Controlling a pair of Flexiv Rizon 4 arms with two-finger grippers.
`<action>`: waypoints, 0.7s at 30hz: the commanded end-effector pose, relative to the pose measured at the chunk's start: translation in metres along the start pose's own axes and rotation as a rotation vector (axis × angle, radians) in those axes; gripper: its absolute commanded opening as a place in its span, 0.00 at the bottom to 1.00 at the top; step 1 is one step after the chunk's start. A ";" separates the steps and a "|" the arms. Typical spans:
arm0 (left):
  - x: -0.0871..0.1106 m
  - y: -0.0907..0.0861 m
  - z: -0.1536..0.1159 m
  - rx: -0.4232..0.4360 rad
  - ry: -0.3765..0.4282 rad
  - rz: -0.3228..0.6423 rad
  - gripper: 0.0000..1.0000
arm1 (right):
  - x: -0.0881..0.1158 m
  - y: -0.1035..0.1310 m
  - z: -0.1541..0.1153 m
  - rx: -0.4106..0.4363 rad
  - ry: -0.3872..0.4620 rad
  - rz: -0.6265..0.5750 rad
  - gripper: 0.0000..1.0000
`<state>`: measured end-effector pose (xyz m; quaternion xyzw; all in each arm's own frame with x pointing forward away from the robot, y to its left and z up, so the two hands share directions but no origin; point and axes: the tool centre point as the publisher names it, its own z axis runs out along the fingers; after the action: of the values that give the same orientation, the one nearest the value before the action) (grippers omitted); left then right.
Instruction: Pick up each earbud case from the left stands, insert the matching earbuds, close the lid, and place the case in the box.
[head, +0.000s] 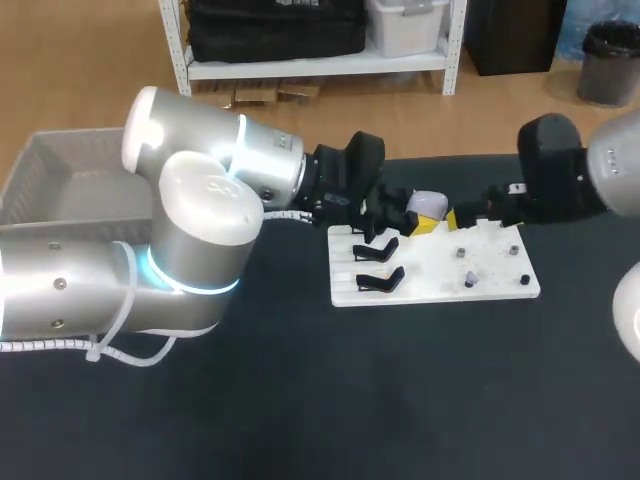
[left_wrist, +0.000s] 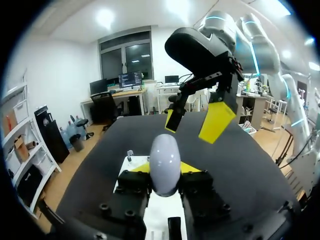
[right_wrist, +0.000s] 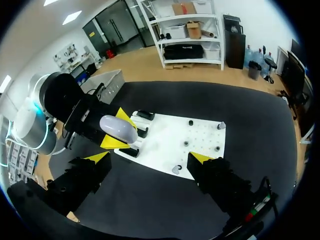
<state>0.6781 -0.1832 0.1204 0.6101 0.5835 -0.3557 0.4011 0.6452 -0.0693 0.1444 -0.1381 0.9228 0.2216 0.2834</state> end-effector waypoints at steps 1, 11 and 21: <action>-0.003 -0.002 0.001 0.006 -0.004 0.010 0.00 | -0.002 -0.001 0.007 0.009 0.002 0.003 1.00; -0.006 -0.013 -0.002 0.018 -0.013 0.031 0.00 | -0.009 -0.001 0.009 0.010 -0.001 0.003 1.00; -0.002 -0.016 0.001 0.030 -0.007 0.025 0.00 | -0.013 0.002 0.006 0.011 -0.008 -0.009 1.00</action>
<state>0.6639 -0.1848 0.1231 0.6224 0.5689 -0.3621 0.3973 0.6561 -0.0628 0.1461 -0.1396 0.9215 0.2178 0.2896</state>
